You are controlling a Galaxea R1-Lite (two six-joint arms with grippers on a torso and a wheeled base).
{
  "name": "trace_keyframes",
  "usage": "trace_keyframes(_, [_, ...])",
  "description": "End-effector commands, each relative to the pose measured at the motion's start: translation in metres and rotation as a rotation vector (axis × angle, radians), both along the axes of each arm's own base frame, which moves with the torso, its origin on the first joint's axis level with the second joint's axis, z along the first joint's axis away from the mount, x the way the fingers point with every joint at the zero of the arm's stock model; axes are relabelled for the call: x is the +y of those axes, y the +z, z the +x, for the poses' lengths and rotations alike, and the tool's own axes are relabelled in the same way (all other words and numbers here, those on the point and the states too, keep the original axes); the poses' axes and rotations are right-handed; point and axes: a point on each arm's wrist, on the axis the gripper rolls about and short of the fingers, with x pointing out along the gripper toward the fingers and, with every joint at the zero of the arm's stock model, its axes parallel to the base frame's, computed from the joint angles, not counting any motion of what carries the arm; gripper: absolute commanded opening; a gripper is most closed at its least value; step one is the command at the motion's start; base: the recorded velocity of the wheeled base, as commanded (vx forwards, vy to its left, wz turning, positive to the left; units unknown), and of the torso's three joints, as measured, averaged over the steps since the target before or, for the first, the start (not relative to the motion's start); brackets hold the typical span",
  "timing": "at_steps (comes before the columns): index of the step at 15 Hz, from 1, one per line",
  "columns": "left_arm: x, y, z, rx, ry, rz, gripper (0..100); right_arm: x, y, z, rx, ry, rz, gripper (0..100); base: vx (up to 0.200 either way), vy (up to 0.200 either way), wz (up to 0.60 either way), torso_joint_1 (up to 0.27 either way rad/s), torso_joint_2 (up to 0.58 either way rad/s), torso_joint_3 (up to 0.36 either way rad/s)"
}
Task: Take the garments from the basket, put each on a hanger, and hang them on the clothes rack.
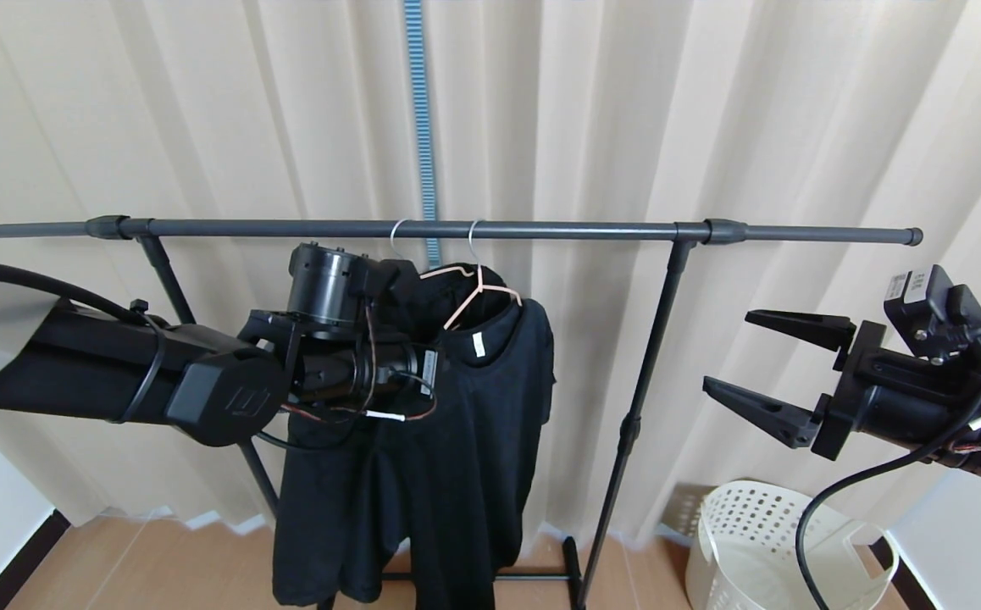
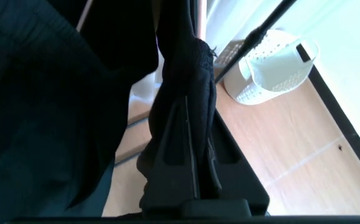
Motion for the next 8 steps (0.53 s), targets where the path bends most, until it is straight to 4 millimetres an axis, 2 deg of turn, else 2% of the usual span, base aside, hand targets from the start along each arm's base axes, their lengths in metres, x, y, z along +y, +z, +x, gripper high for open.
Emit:
trace_keyframes(1, [0.001,-0.004,-0.004,0.009,0.000,0.005,100,0.000,0.000,0.000,-0.002,0.001,0.000,100,0.000,0.000,0.00,0.000,0.00,0.000])
trace_keyframes(5, [0.004,0.004,-0.011,-0.008,0.018,0.001,100,0.000,0.000,0.000,-0.001,-0.001,0.000,100,0.000,0.000,0.00,0.000,0.00,0.000])
trace_keyframes(8, [0.015,0.029,-0.038,-0.058,0.010,-0.023,100,-0.001,0.001,0.000,-0.007,-0.002,0.001,100,0.000,0.000,0.00,0.000,0.00,0.000])
